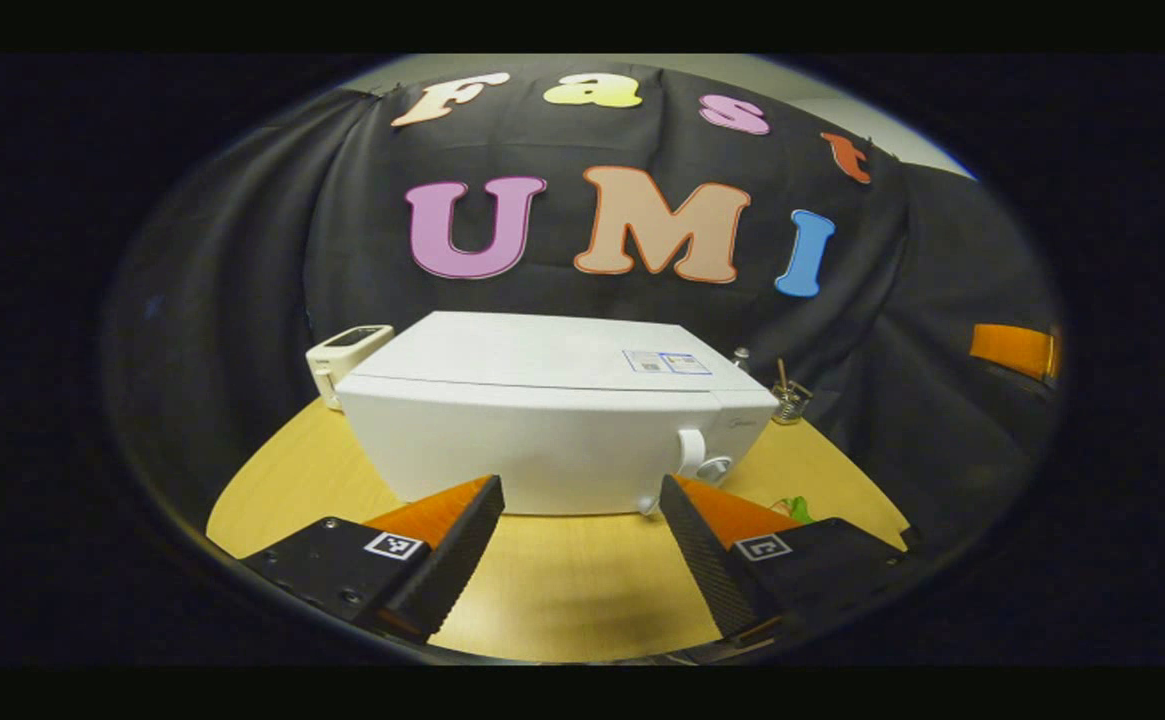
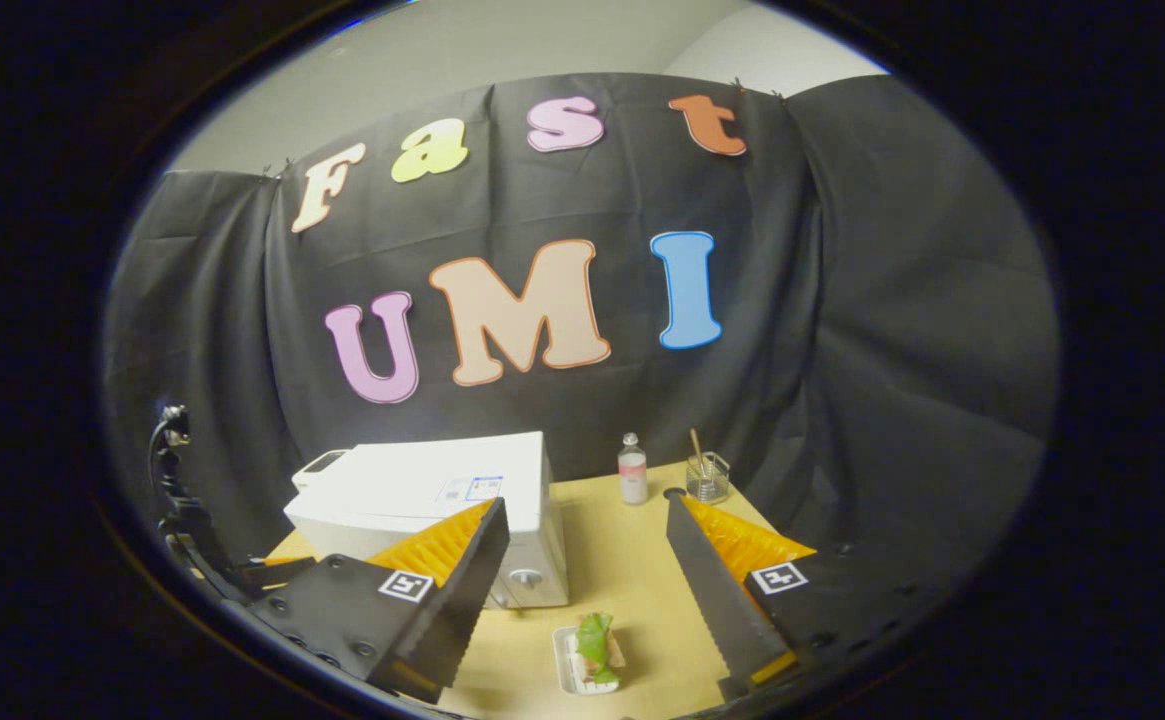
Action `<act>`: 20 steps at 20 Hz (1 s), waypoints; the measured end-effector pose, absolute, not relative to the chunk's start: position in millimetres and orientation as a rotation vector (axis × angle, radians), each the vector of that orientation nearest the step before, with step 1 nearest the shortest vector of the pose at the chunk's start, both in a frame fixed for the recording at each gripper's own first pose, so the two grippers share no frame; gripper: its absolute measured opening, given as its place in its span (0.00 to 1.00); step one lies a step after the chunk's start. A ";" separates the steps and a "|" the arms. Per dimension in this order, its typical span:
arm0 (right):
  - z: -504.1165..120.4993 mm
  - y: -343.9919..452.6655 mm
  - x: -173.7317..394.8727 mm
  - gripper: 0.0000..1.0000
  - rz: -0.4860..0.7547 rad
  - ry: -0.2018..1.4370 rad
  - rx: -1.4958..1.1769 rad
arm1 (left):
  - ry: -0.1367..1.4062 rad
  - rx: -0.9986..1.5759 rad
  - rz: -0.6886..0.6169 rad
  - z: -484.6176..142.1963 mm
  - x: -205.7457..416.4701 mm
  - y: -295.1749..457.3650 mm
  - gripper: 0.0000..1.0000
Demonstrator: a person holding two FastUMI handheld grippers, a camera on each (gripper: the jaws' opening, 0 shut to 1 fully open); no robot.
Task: Open the microwave oven with the left hand, put the food in, and close the microwave oven.
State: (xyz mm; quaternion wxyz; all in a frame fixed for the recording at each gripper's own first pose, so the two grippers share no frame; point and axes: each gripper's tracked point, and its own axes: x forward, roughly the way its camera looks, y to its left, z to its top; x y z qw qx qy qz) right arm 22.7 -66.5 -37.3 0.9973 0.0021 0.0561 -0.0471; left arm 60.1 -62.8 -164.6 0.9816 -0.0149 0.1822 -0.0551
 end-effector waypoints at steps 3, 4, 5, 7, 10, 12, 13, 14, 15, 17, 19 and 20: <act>-37.3 -70.8 25.0 0.99 -0.102 0.114 -0.007 | 0.425 -0.018 -0.151 -191.3 72.1 -80.2 0.98; -36.5 -71.6 26.2 0.99 -0.102 0.114 -0.002 | 0.435 -0.016 -0.166 -197.6 76.4 -87.2 0.98; -37.2 -71.9 26.8 0.99 -0.100 0.115 0.005 | 0.453 -0.012 -0.181 -204.3 79.8 -93.6 0.94; -37.2 -74.7 29.0 0.99 -0.100 0.116 0.012 | 0.477 -0.003 -0.203 -217.8 87.1 -104.5 0.97; -39.8 -83.3 31.0 0.99 -0.105 0.128 0.003 | 0.513 0.007 -0.230 -234.7 98.0 -116.8 0.94; -38.9 -90.8 33.5 0.99 -0.112 0.133 -0.004 | 0.537 0.011 -0.238 -243.2 108.3 -125.0 0.96; -39.6 -94.7 34.7 0.99 -0.115 0.136 -0.004 | 0.546 0.012 -0.237 -246.2 112.0 -126.0 0.96; -38.9 -98.7 36.0 0.99 -0.119 0.137 -0.003 | 0.554 0.011 -0.239 -250.2 117.3 -130.1 0.96; -38.6 -101.8 36.5 0.99 -0.122 0.137 -0.001 | 0.559 0.011 -0.239 -252.9 121.9 -132.5 0.94; -38.7 -107.3 40.9 0.99 -0.122 0.141 0.005 | 0.571 0.015 -0.229 -259.9 131.5 -135.2 0.89; -40.0 -113.7 42.4 0.99 -0.122 0.148 0.008 | 0.585 0.012 -0.228 -263.9 135.4 -139.2 0.77; -39.9 -116.6 44.8 0.92 -0.123 0.150 0.007 | 0.589 0.012 -0.228 -265.6 137.7 -141.1 0.75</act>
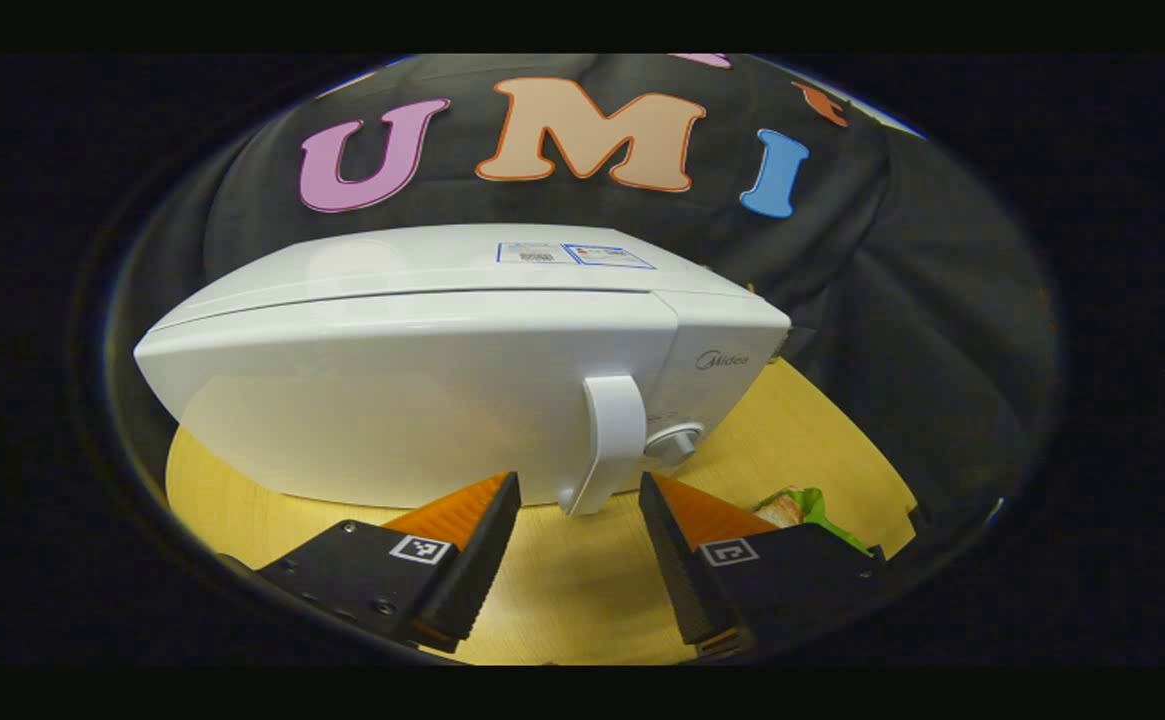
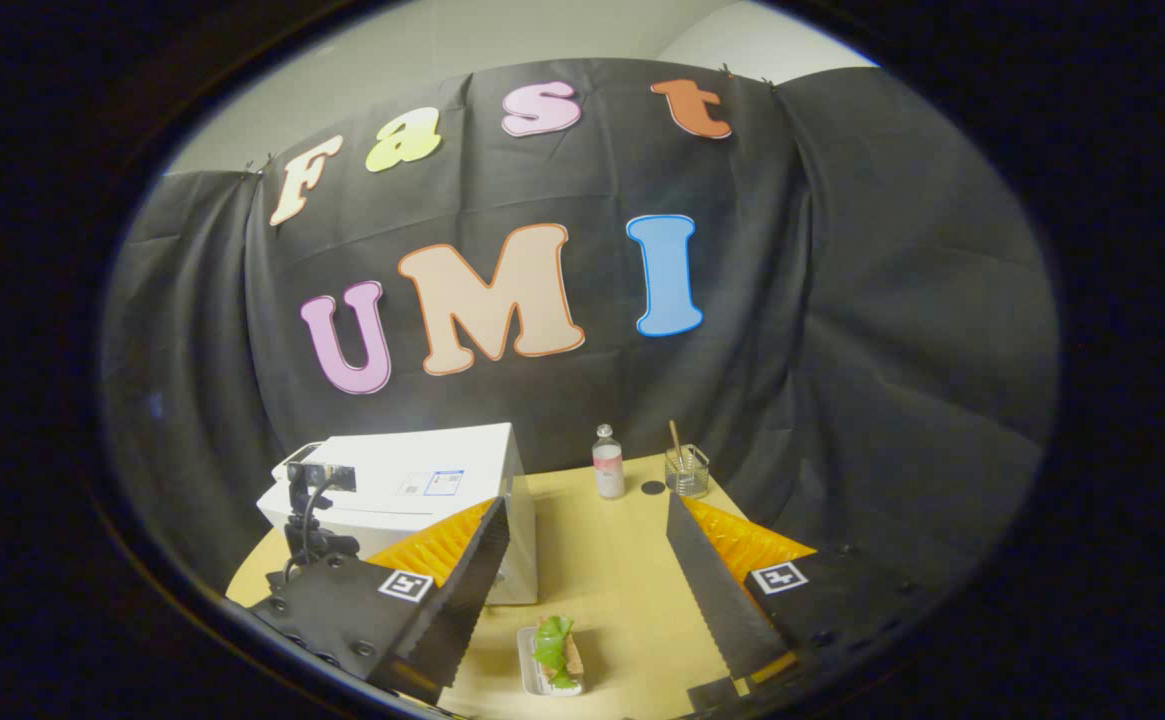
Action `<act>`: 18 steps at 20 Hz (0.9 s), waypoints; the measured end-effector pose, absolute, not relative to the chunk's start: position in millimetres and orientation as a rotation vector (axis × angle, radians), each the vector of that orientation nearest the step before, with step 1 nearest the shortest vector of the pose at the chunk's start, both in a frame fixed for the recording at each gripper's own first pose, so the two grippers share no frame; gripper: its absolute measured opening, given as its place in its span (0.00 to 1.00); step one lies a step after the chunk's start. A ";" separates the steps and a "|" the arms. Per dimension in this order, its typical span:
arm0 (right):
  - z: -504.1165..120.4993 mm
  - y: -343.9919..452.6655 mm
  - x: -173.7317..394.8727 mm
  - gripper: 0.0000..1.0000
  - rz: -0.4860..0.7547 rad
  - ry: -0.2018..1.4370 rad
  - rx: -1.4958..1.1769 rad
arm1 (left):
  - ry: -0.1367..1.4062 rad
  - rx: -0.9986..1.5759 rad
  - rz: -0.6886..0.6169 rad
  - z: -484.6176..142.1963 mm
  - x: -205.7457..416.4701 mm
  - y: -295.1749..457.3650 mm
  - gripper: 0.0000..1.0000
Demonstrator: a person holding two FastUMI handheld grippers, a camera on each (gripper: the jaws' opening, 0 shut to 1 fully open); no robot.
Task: Open the microwave oven with the left hand, put the food in, and close the microwave oven.
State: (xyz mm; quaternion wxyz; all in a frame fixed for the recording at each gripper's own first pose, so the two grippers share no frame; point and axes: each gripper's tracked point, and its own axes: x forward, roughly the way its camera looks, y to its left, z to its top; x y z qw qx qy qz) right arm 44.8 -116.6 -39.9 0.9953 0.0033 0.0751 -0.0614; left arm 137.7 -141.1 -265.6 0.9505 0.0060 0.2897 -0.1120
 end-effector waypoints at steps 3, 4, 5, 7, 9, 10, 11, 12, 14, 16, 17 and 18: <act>-43.7 -123.6 47.8 0.92 -0.120 0.163 0.004 | 0.596 0.021 -0.220 -271.8 146.1 -145.3 0.71; -44.9 -125.2 49.1 0.92 -0.117 0.170 0.000 | 0.596 0.028 -0.211 -272.4 149.0 -144.9 0.70; -46.8 -128.1 49.6 0.92 -0.116 0.174 -0.005 | 0.595 0.034 -0.204 -272.9 151.6 -145.1 0.65; -47.0 -134.4 50.1 0.92 -0.117 0.178 -0.016 | 0.600 0.042 -0.197 -275.9 154.3 -147.0 0.54; -49.8 -141.5 49.0 0.92 -0.119 0.187 -0.015 | 0.615 0.036 -0.191 -279.1 155.1 -150.2 0.42; -51.5 -145.3 49.1 0.92 -0.120 0.193 -0.014 | 0.617 0.037 -0.181 -280.0 156.1 -150.6 0.40; -53.7 -147.9 48.9 0.92 -0.122 0.200 -0.013 | 0.617 0.041 -0.171 -280.4 156.8 -149.9 0.40; -55.3 -150.8 49.3 0.92 -0.123 0.206 -0.013 | 0.617 0.050 -0.159 -280.2 157.5 -148.2 0.39; -58.4 -154.8 49.0 0.92 -0.120 0.218 -0.010 | 0.618 0.065 -0.149 -280.6 158.1 -148.0 0.29; -61.0 -156.9 46.7 0.92 -0.112 0.224 -0.009 | 0.619 0.077 -0.137 -281.4 158.0 -146.7 0.29; -61.9 -157.4 45.6 0.92 -0.108 0.227 -0.011 | 0.616 0.081 -0.132 -282.0 158.1 -147.3 0.30; -62.7 -158.0 44.6 0.92 -0.103 0.230 -0.013 | 0.613 0.078 -0.126 -282.0 158.6 -147.2 0.28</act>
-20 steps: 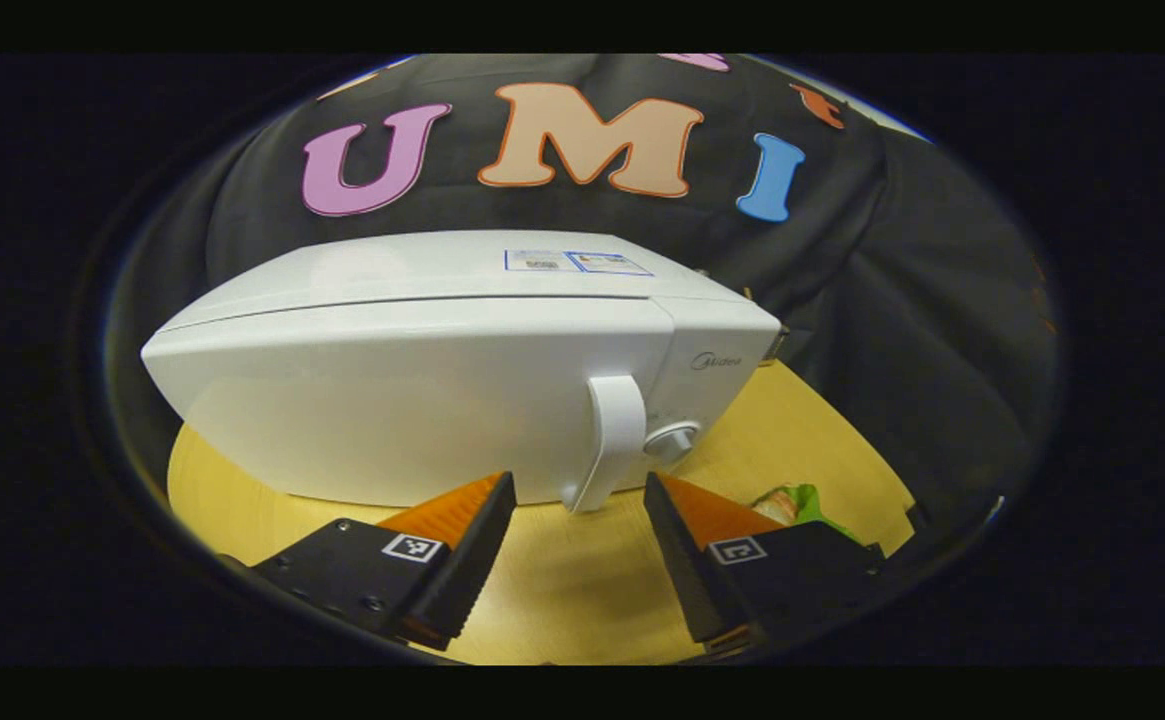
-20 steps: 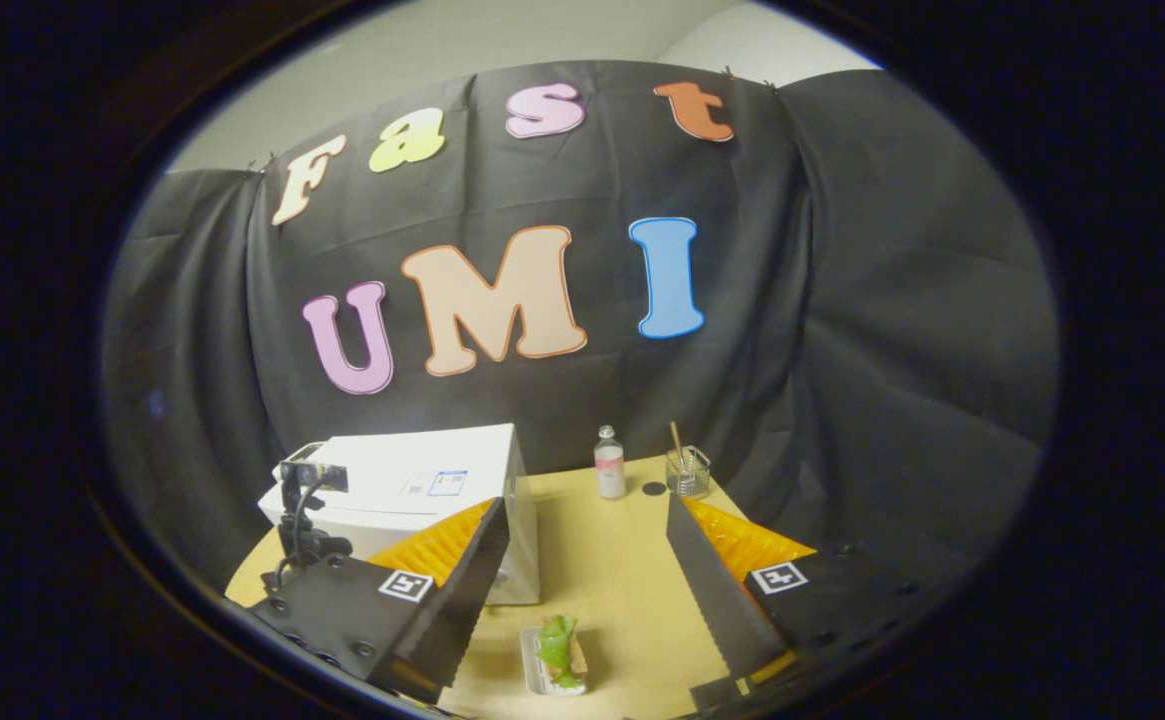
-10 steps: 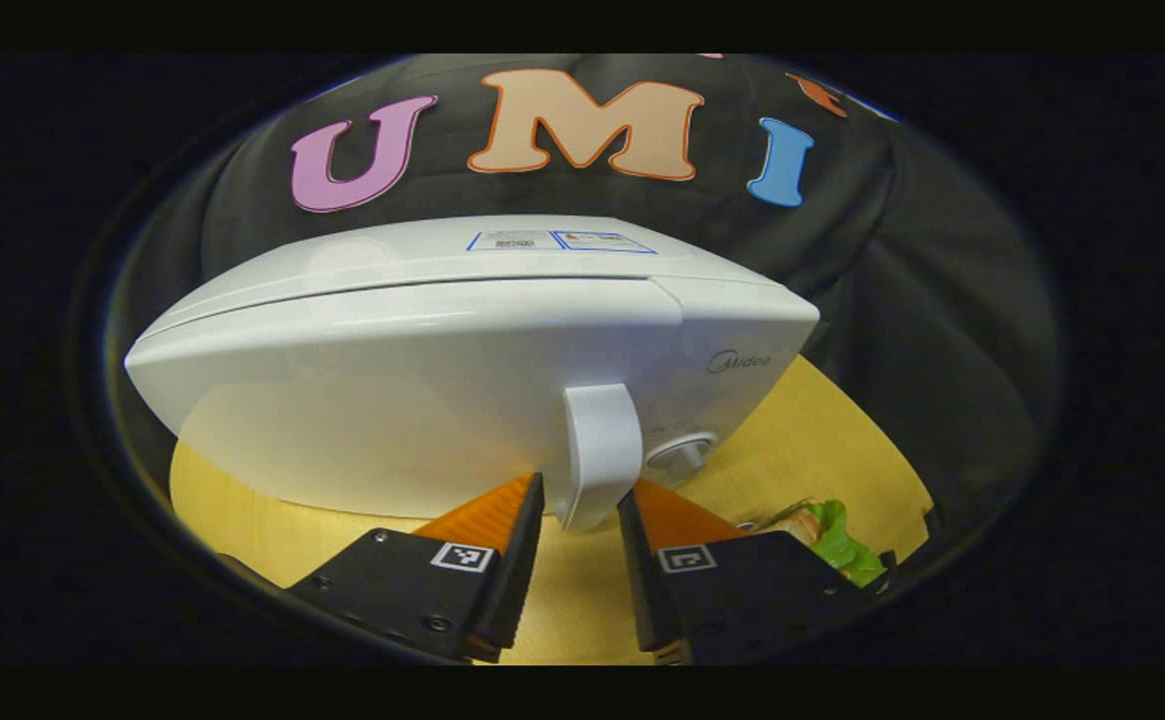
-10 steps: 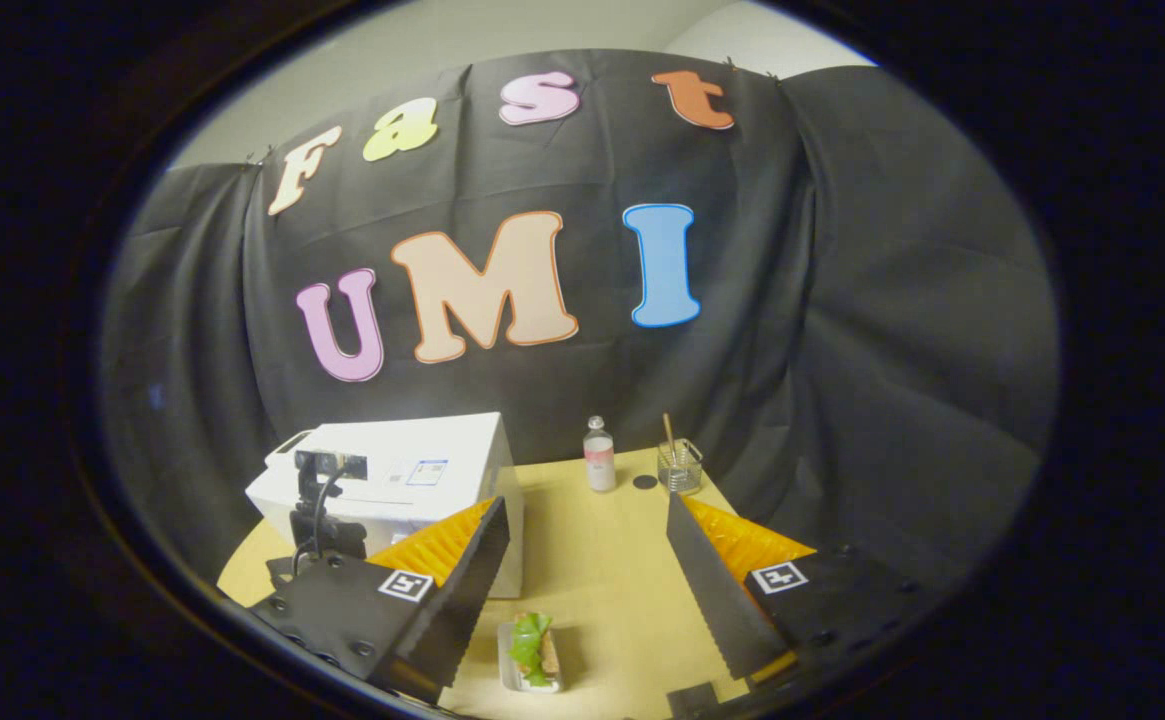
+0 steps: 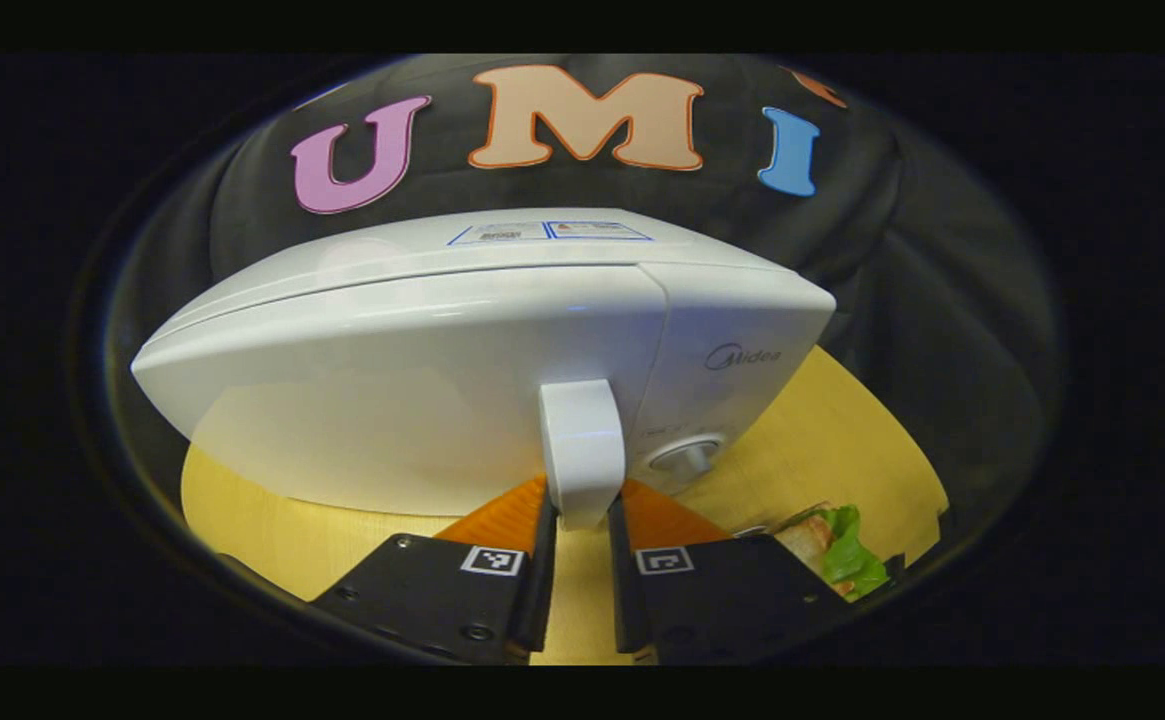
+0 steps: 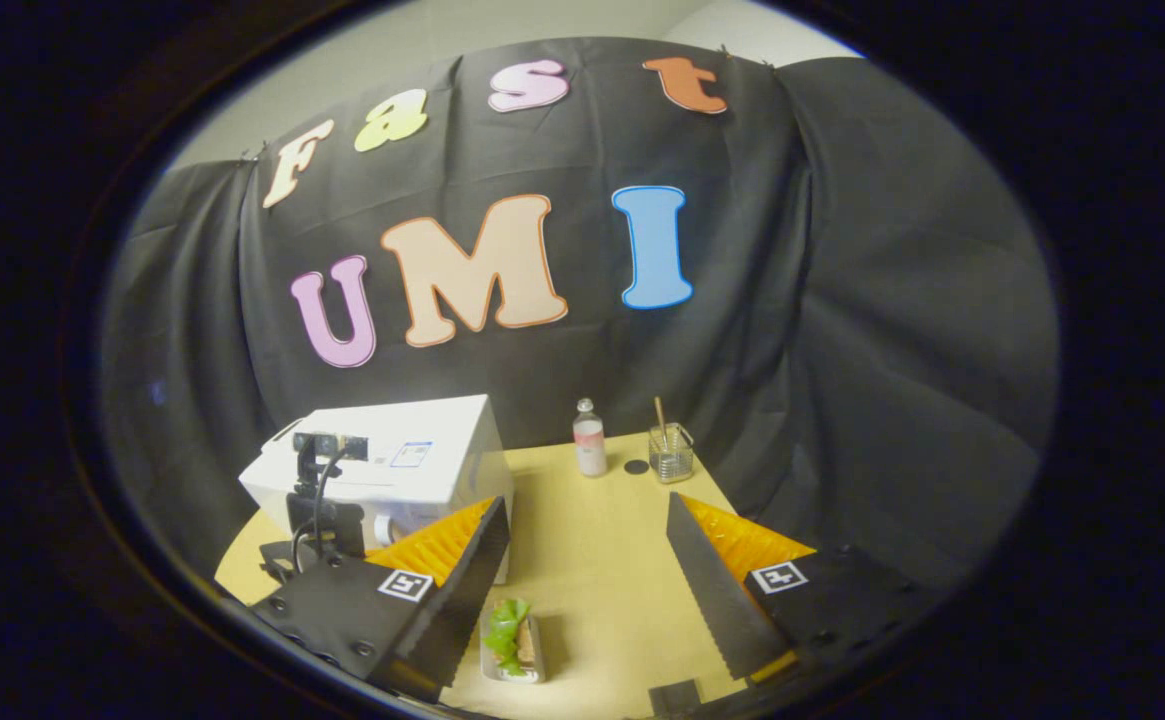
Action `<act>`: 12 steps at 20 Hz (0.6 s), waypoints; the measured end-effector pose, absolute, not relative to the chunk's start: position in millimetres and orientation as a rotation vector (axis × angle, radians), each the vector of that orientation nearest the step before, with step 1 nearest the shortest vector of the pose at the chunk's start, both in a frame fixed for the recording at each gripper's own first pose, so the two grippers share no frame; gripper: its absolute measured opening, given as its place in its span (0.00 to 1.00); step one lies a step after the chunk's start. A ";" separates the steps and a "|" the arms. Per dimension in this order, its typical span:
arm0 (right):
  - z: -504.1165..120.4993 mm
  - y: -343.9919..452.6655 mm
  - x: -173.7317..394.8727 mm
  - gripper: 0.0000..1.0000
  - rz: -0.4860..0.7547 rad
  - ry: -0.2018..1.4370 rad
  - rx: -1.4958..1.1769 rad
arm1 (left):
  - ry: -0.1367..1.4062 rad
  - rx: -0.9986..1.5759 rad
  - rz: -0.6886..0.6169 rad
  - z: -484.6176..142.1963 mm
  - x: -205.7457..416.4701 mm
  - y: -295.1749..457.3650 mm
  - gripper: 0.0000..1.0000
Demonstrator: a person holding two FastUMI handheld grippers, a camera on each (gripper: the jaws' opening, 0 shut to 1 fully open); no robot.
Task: Open the microwave oven with the left hand, put the food in, and close the microwave oven.
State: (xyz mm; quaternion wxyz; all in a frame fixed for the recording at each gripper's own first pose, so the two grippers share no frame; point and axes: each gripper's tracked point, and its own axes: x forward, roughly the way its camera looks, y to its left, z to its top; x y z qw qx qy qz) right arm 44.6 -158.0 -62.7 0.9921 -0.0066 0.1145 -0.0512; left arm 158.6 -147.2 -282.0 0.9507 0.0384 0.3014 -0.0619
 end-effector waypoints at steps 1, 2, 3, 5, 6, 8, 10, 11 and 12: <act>-64.0 -158.2 43.4 0.92 -0.097 0.233 -0.016 | 0.607 0.069 -0.121 -281.9 157.0 -147.6 0.25; -64.9 -158.9 40.6 0.92 -0.092 0.236 -0.020 | 0.601 0.055 -0.117 -281.4 156.2 -147.7 0.25; -67.3 -160.0 38.2 0.92 -0.085 0.240 -0.023 | 0.589 0.038 -0.111 -281.4 155.8 -147.3 0.24; -71.5 -162.7 30.9 0.92 -0.071 0.245 -0.029 | 0.551 0.036 -0.104 -281.3 157.3 -147.4 0.22; -74.5 -164.4 28.6 0.92 -0.066 0.249 -0.032 | 0.537 0.042 -0.098 -280.5 157.9 -147.3 0.21; -83.6 -167.7 22.7 0.92 -0.060 0.269 -0.032 | 0.517 0.028 -0.079 -280.7 158.8 -147.3 0.17; -86.6 -167.0 15.5 0.92 -0.050 0.277 -0.025 | 0.504 0.002 -0.061 -280.0 158.8 -147.0 0.15; -88.9 -166.7 13.5 0.92 -0.046 0.280 -0.023 | 0.496 -0.008 -0.050 -279.8 158.4 -146.9 0.12; -90.8 -167.7 10.7 0.92 -0.045 0.284 -0.023 | 0.485 -0.013 -0.041 -278.9 159.1 -146.6 0.12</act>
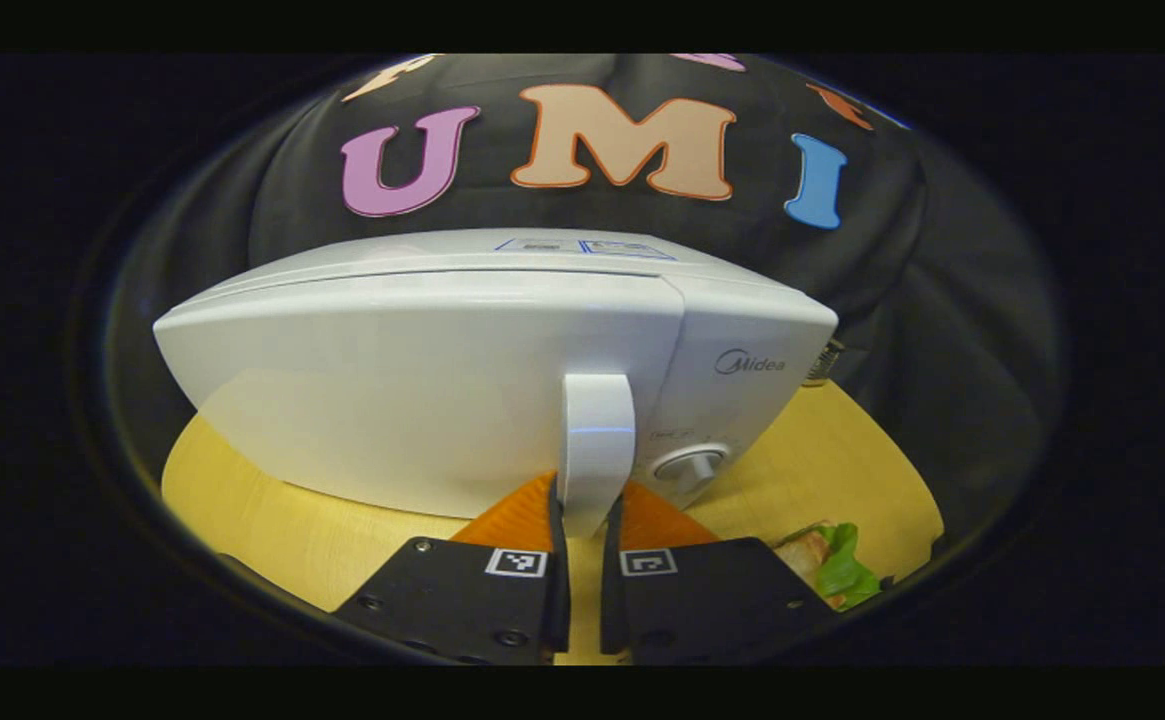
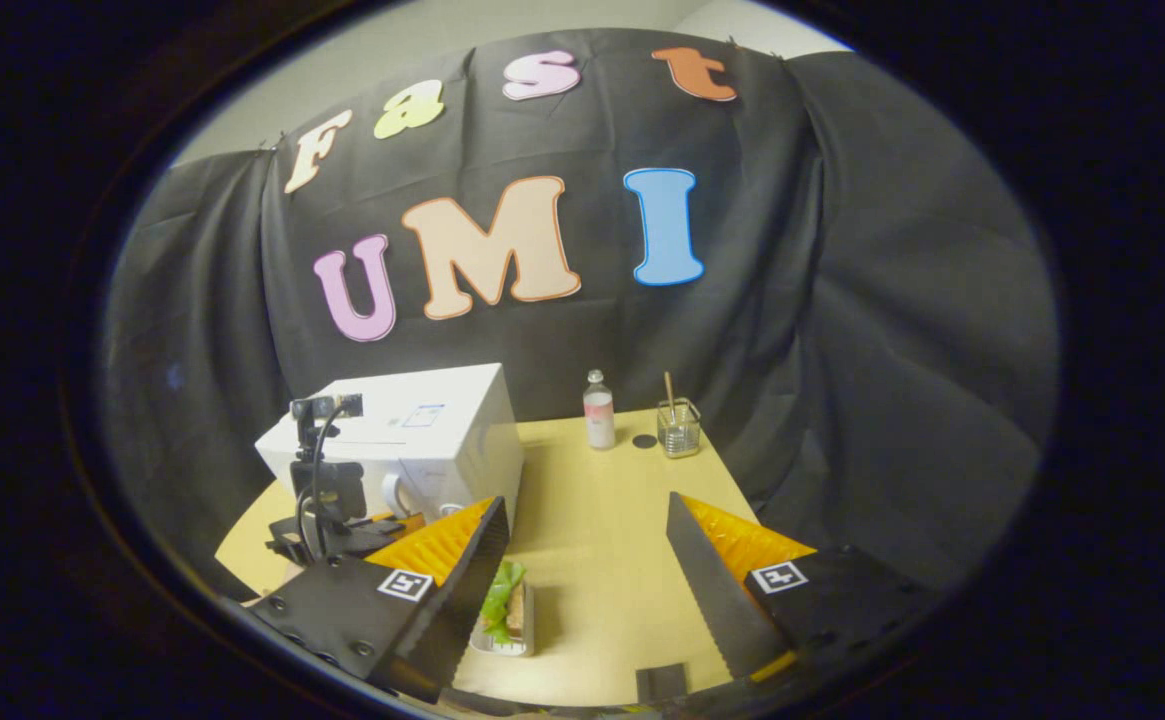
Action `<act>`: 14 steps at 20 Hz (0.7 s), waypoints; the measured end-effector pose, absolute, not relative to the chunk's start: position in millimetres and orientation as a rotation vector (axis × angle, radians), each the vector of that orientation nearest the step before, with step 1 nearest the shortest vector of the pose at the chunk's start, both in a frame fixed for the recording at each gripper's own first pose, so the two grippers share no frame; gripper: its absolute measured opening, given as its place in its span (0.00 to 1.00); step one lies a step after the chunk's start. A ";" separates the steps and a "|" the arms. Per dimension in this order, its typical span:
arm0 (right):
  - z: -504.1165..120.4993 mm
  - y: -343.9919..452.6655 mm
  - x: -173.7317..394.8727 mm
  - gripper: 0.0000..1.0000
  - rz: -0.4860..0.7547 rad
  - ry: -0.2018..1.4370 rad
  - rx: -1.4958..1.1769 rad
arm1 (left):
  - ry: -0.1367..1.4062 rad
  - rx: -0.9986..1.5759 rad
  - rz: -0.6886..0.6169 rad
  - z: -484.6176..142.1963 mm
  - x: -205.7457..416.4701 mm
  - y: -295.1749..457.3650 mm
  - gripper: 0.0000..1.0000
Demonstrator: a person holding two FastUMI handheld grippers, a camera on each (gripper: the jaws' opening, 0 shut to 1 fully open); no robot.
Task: Open the microwave oven with the left hand, put the food in, and close the microwave oven.
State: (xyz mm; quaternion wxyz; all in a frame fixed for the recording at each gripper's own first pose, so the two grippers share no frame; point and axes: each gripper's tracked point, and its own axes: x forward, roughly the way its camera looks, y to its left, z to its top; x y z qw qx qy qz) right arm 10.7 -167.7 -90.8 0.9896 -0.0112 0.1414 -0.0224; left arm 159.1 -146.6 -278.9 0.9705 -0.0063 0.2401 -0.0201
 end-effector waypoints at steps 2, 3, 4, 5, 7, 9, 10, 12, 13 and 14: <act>-96.4 -170.1 5.4 0.92 -0.046 0.293 -0.020 | 0.479 -0.013 -0.035 -279.0 159.1 -146.8 0.10; -99.5 -170.3 3.3 0.92 -0.045 0.300 -0.017 | 0.475 -0.020 -0.031 -278.8 158.9 -146.8 0.10; -101.1 -170.5 1.9 0.92 -0.044 0.305 -0.013 | 0.476 -0.024 -0.028 -278.8 158.7 -146.5 0.09; -103.3 -171.3 -0.2 0.92 -0.044 0.310 -0.010 | 0.471 -0.030 -0.022 -278.9 158.6 -146.9 0.09; -107.9 -173.9 -3.2 0.92 -0.049 0.320 -0.004 | 0.469 -0.031 -0.017 -279.2 158.3 -146.5 0.10; -110.8 -175.5 -6.3 0.92 -0.053 0.326 0.001 | 0.466 -0.033 -0.019 -278.9 158.6 -147.0 0.09; -110.5 -176.4 -6.9 0.92 -0.057 0.327 0.004 | 0.465 -0.029 -0.021 -278.3 158.5 -147.0 0.09; -111.7 -176.5 -7.3 0.92 -0.058 0.323 0.014 | 0.469 -0.024 -0.024 -278.6 159.0 -146.6 0.10; -113.2 -175.8 -7.2 0.92 -0.057 0.326 0.018 | 0.467 -0.025 -0.023 -278.4 159.1 -146.2 0.09; -113.6 -175.1 -6.8 0.92 -0.055 0.327 0.020 | 0.468 -0.027 -0.020 -278.4 158.9 -146.4 0.09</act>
